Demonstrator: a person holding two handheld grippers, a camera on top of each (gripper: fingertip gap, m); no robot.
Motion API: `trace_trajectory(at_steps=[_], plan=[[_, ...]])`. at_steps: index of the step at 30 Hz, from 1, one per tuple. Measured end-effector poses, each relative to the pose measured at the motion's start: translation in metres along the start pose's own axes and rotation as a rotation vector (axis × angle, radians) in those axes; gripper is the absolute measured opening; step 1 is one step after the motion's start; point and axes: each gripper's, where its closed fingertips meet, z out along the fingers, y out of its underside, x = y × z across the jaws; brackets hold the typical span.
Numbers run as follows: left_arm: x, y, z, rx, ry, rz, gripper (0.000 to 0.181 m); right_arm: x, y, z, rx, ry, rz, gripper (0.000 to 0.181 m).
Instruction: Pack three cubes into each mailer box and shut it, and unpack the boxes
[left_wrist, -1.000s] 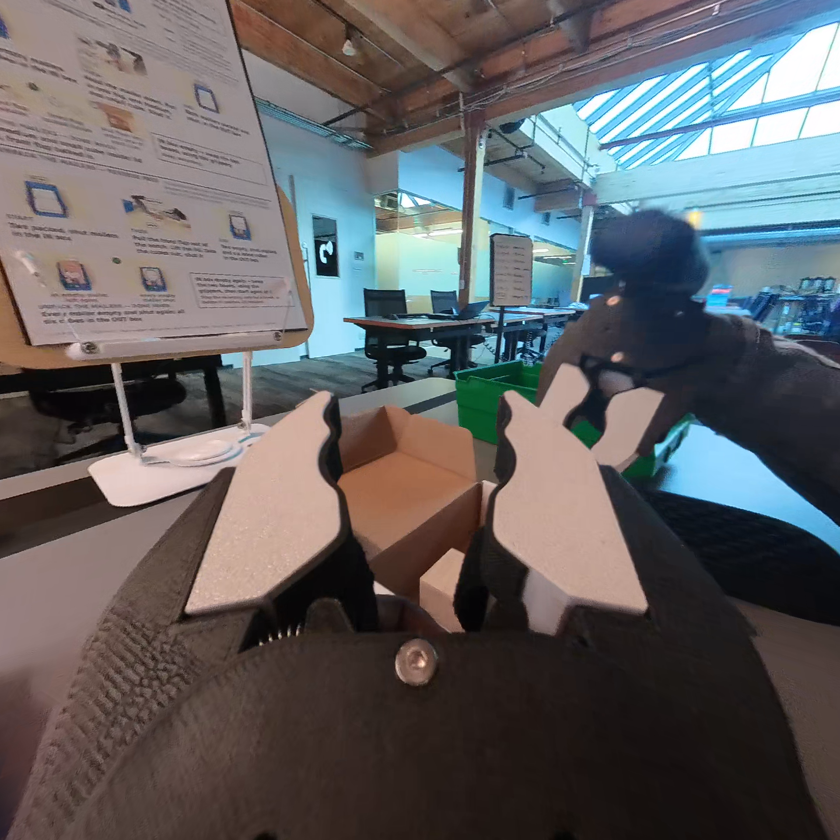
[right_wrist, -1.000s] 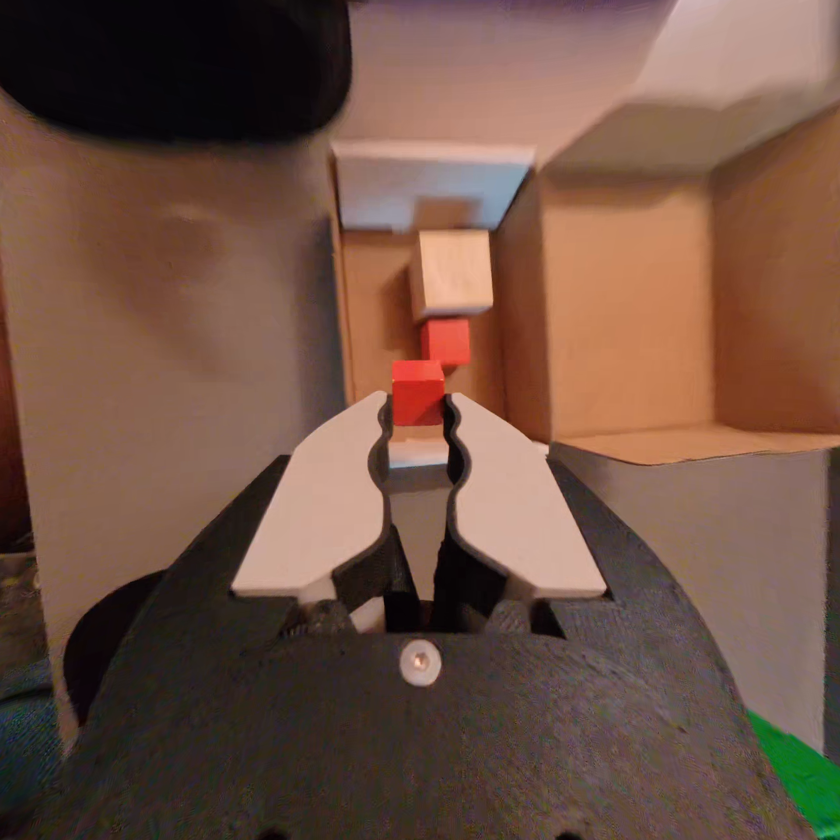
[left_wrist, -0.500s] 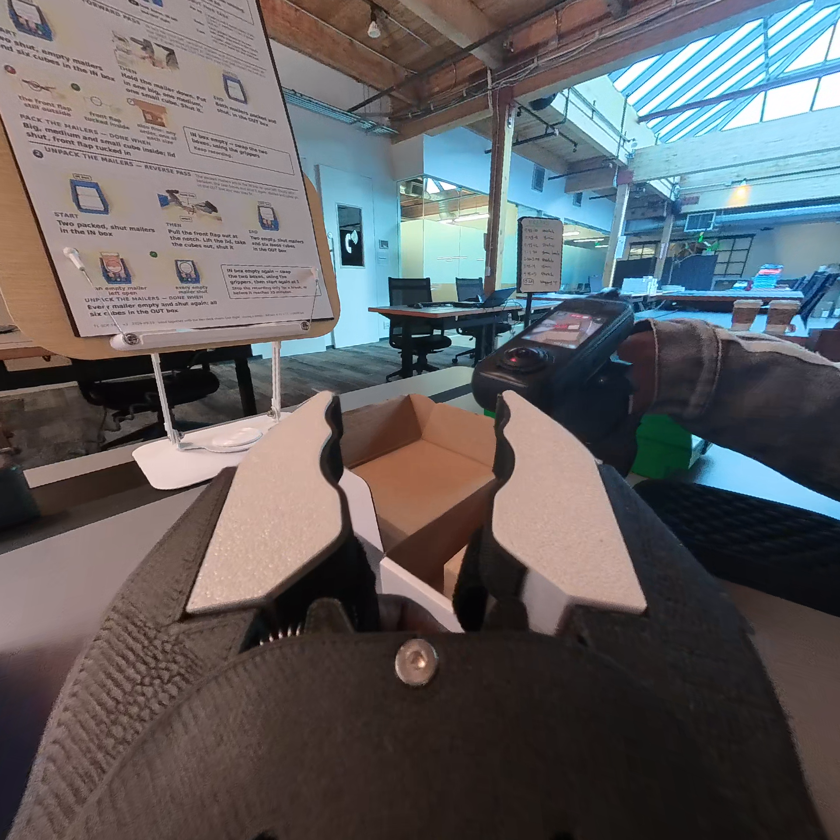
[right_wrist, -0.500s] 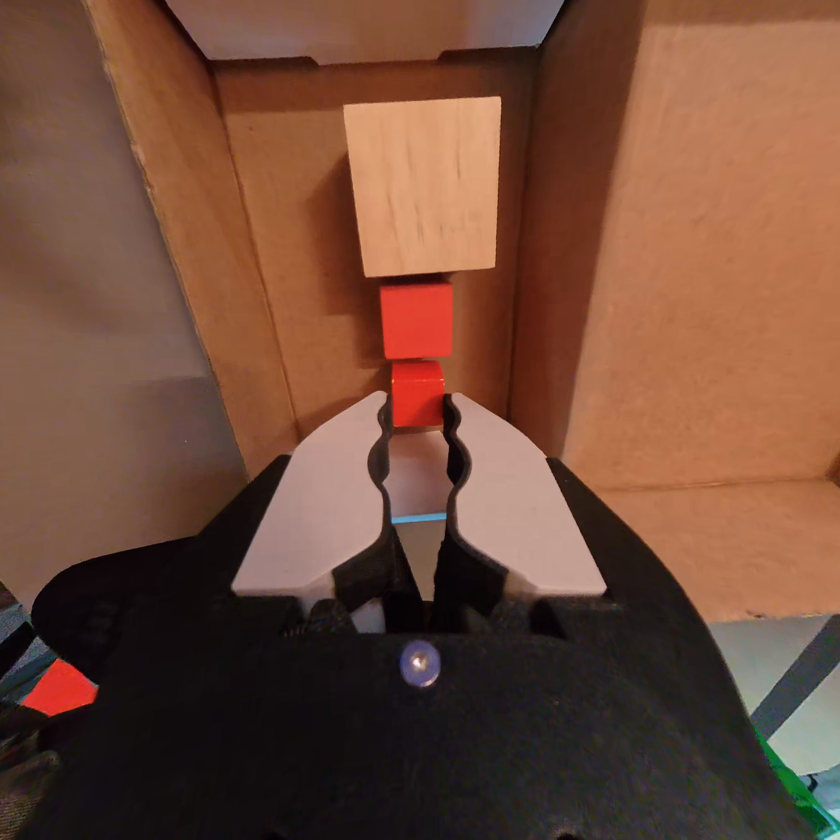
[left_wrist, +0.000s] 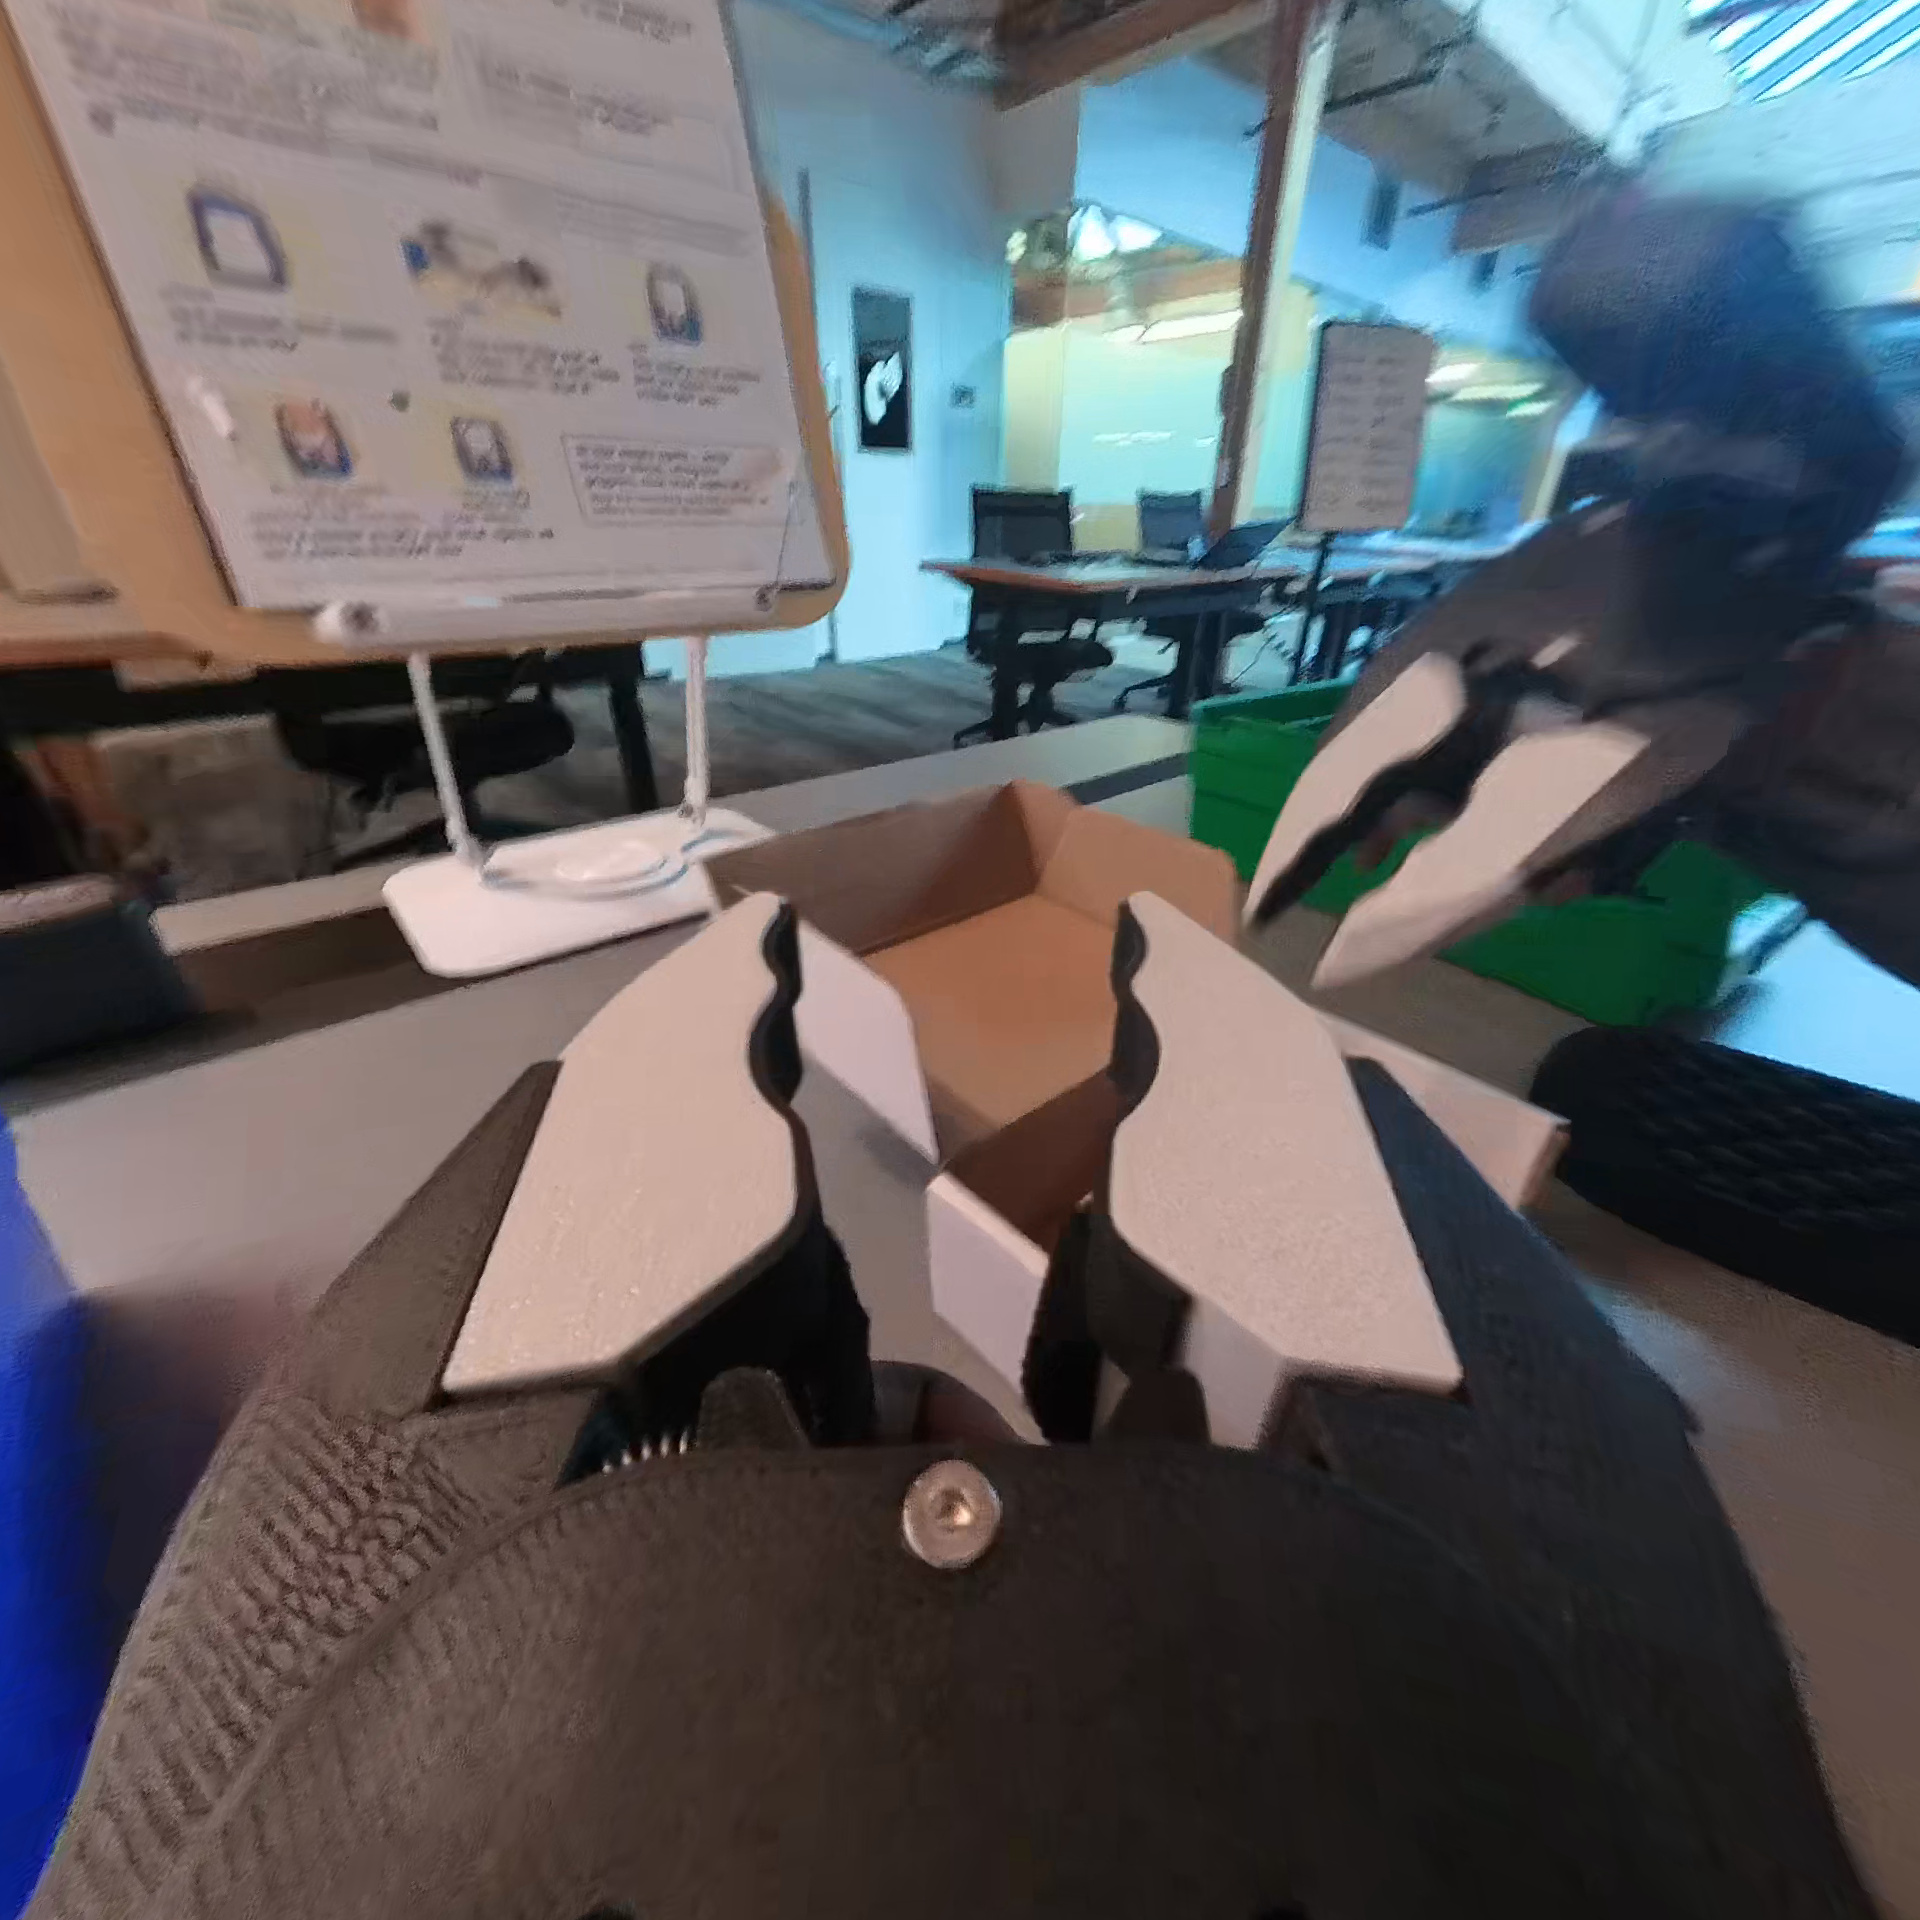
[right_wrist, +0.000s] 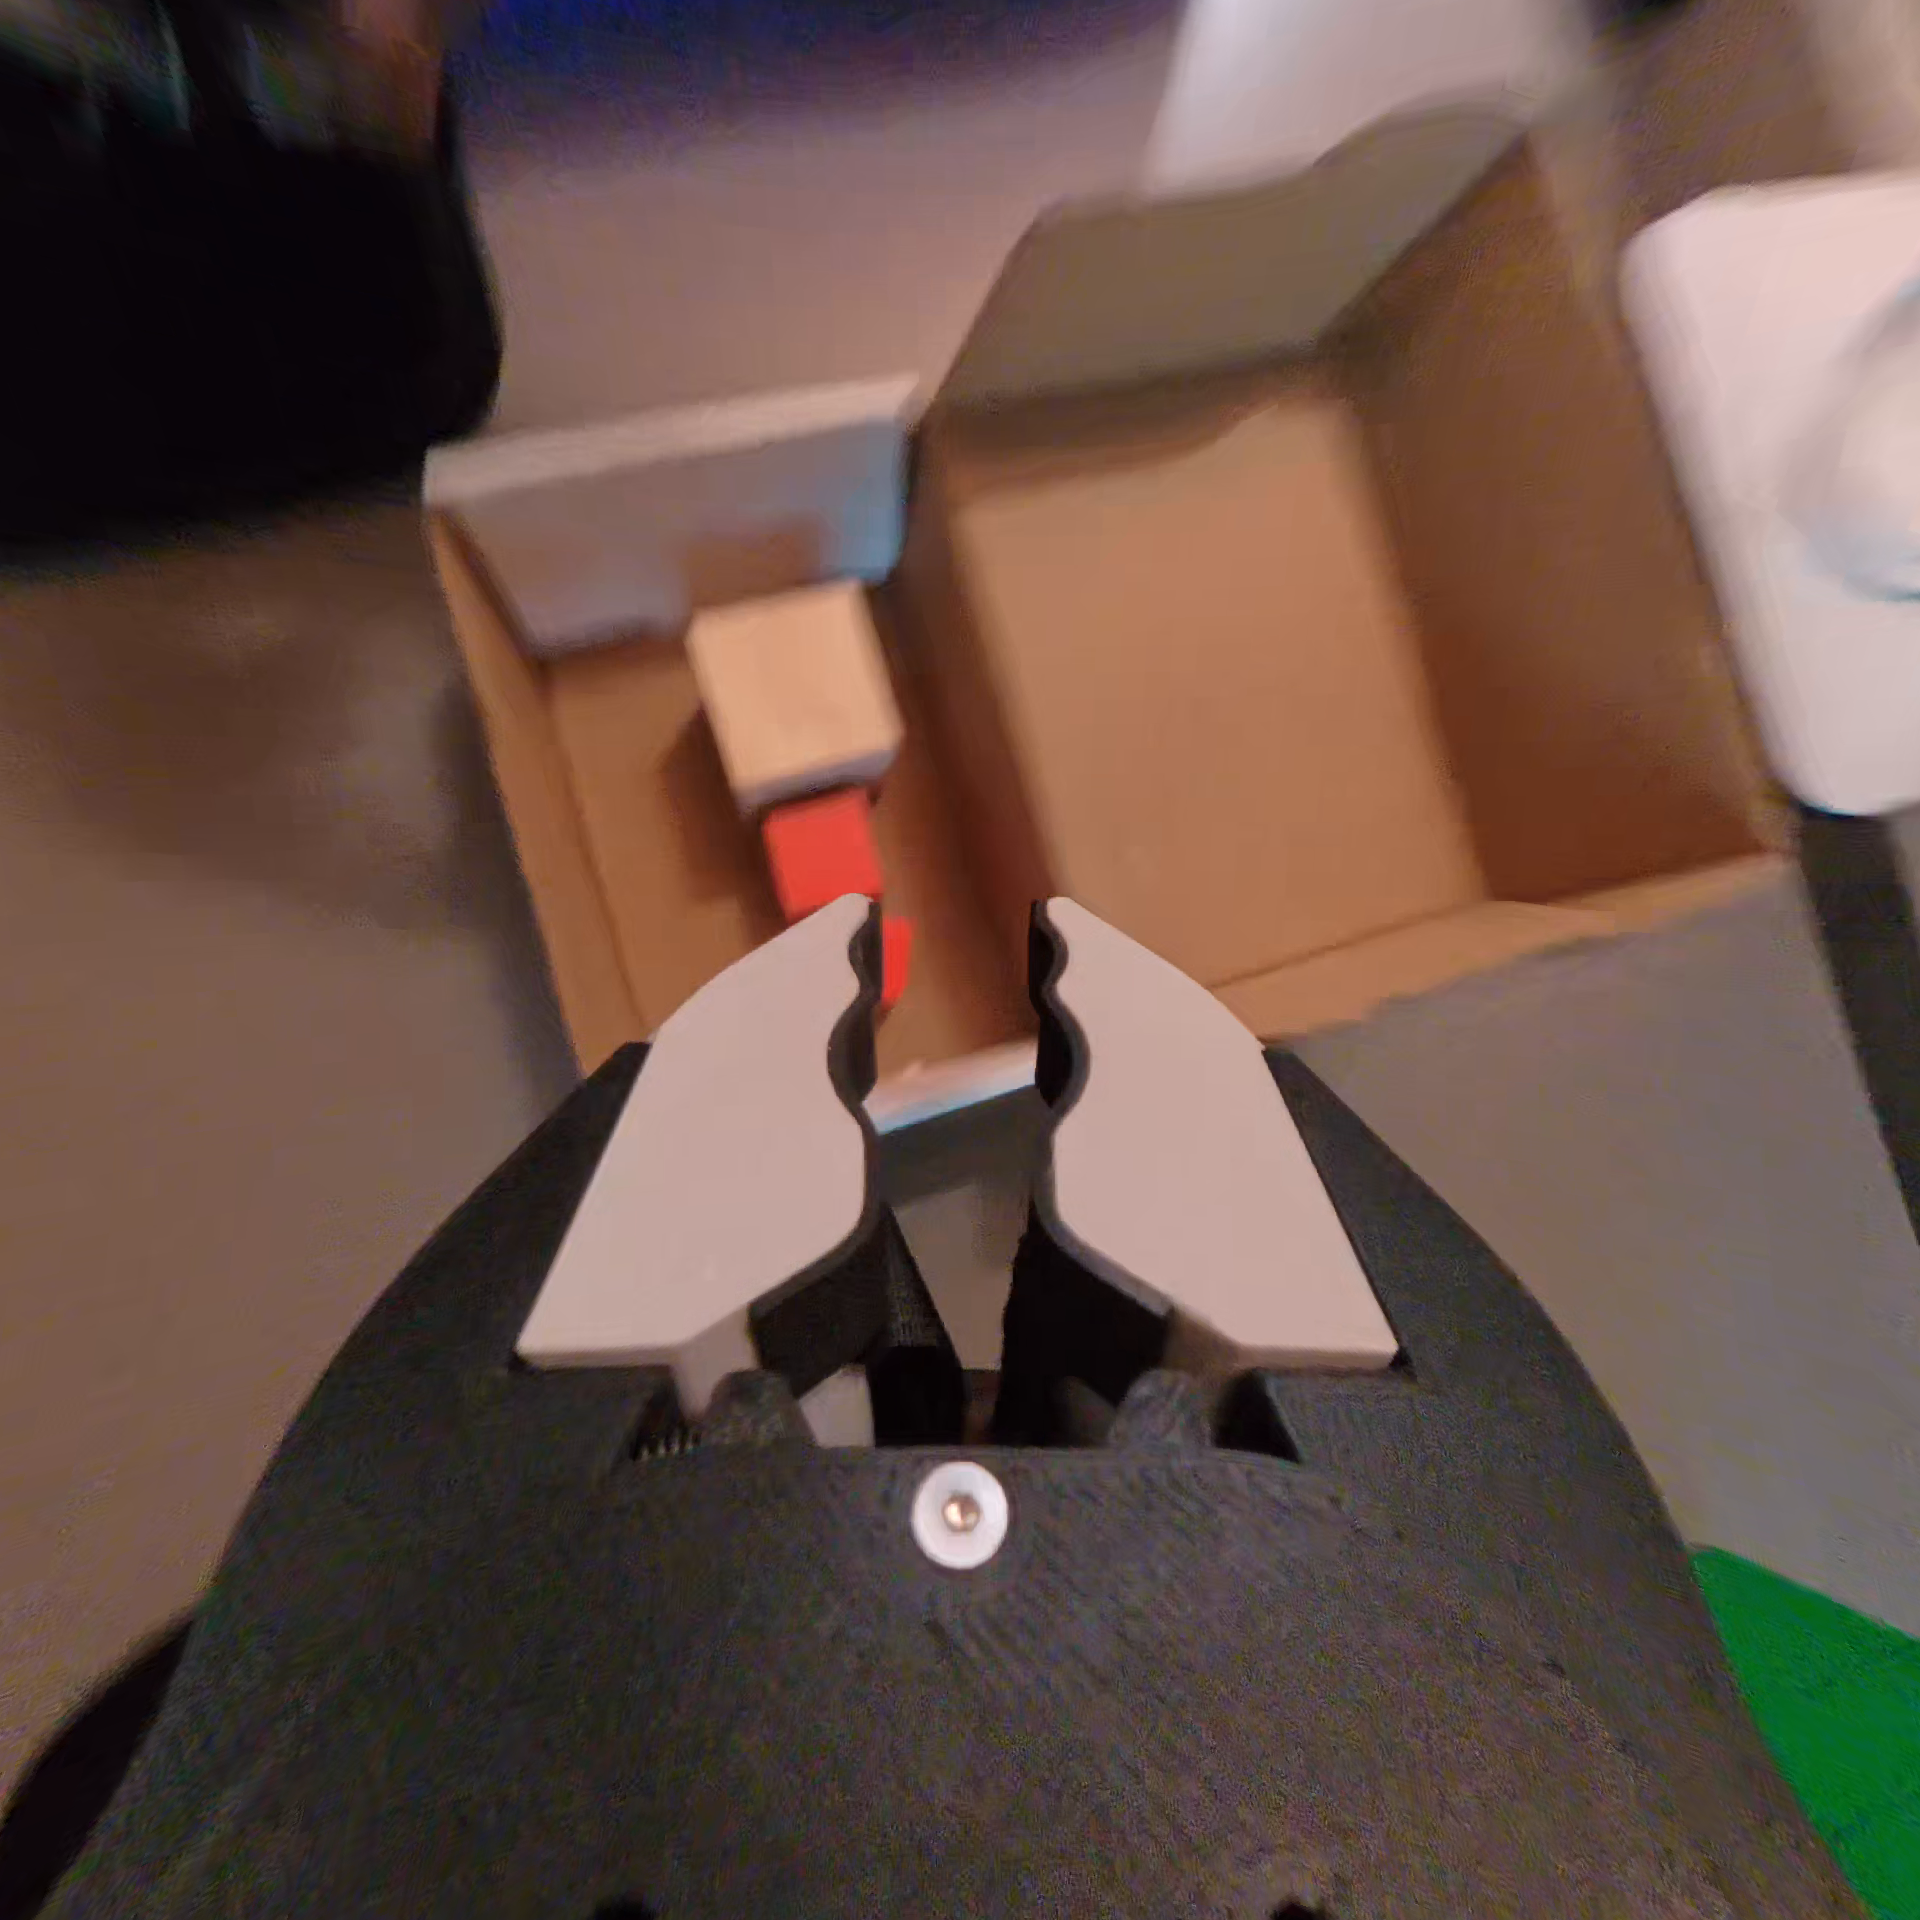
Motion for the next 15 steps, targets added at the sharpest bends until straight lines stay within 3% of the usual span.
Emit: trace_trajectory(at_steps=[1,3,5,10,15], plan=[[-0.008,0.008,0.002,-0.047,-0.045,-0.009,0.047,0.012,-0.012,-0.012,0.141,0.056,0.083,0.025],[-0.021,0.022,0.008,-0.146,-0.116,0.003,0.019,0.040,-0.025,-0.040,0.423,0.159,0.277,0.010],[-0.031,0.034,0.015,-0.235,-0.156,0.030,0.007,0.063,-0.013,-0.055,0.548,0.235,0.404,0.001],[-0.061,0.058,0.037,-0.394,-0.222,0.025,0.005,0.082,0.031,-0.022,0.453,0.266,0.552,0.000],[-0.044,0.070,0.049,-0.393,-0.045,-0.078,0.004,0.074,0.031,0.004,0.421,0.184,0.544,0.000]])
